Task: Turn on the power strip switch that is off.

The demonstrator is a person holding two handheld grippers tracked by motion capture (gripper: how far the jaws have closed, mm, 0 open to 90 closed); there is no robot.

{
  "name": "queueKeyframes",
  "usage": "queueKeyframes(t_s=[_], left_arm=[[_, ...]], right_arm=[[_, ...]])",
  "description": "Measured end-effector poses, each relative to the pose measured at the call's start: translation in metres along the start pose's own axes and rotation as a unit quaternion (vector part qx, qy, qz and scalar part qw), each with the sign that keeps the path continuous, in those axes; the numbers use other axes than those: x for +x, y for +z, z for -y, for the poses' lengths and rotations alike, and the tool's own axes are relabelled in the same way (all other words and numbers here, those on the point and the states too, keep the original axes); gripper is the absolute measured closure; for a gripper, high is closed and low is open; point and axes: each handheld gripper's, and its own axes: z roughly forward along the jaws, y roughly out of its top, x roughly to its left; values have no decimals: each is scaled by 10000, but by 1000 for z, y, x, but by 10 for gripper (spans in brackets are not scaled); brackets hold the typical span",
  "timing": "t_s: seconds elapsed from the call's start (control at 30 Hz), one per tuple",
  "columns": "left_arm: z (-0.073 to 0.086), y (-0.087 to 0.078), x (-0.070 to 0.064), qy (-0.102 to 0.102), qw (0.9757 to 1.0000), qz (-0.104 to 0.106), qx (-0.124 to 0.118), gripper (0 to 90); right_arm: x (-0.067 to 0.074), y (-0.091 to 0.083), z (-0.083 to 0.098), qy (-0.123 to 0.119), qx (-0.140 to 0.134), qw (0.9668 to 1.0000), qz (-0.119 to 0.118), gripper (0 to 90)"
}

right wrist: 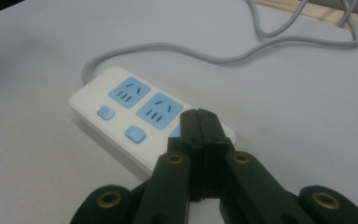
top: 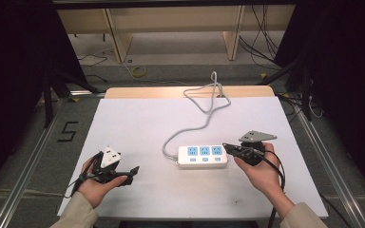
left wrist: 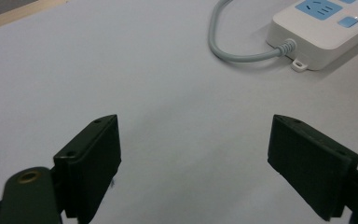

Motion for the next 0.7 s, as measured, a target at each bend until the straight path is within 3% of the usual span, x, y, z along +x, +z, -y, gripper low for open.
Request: queueKeyframes(t_s=[0.7], left_arm=[[0, 0, 0, 5, 10000, 9, -2, 169]], right_arm=[[10, 16, -10, -70, 190, 9997, -142, 900]])
